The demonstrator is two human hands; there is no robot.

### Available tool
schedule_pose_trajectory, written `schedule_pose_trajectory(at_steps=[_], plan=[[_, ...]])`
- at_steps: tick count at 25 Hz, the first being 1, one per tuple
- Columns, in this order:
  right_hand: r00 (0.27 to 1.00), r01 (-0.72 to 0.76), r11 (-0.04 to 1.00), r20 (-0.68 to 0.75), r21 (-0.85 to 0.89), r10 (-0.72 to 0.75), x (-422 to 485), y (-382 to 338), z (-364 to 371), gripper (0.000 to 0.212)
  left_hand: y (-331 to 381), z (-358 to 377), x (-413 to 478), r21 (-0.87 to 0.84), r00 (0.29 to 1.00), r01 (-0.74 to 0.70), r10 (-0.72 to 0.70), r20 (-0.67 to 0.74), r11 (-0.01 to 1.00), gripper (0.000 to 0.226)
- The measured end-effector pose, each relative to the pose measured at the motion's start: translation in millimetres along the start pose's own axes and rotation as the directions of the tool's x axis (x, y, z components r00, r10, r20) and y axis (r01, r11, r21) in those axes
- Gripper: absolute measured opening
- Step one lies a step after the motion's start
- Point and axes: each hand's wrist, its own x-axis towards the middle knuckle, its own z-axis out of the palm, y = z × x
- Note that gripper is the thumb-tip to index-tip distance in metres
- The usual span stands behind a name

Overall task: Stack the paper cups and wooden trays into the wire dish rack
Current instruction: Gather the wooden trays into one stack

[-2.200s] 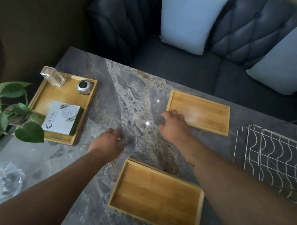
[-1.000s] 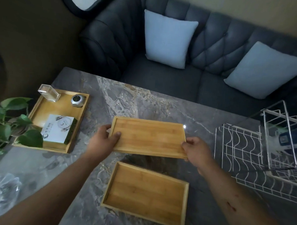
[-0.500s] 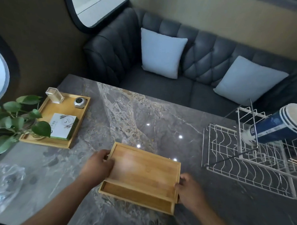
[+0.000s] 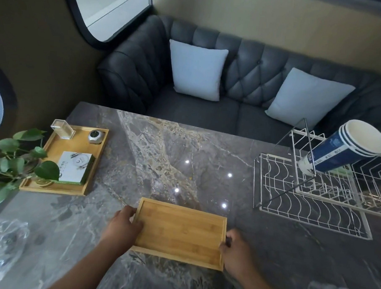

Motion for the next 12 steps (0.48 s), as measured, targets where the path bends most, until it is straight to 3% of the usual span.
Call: schedule_pose_trajectory(at_steps=[4,7,12], plan=[[0.995,-0.074,0.997,0.071,-0.005,0.074,1.0,-6.1,3.1,0.006,6.0,3.0,1.6,-0.16,0.995,0.071,-0.06,0.076,0.985,0.043],[0.979,-0.136,0.99,0.157,0.031,0.129,1.0,-9.1,16.5,0.021,14.1,6.0,2.6,-0.224,0.98,0.166,-0.135,0.145,0.96,0.049],[0.965,-0.22,0.952,0.19,0.212,0.181,-1.5,-14.6,29.0,0.022,15.8,10.0,2.0,-0.37,0.962,0.243,-0.175,0.208,0.897,0.042]])
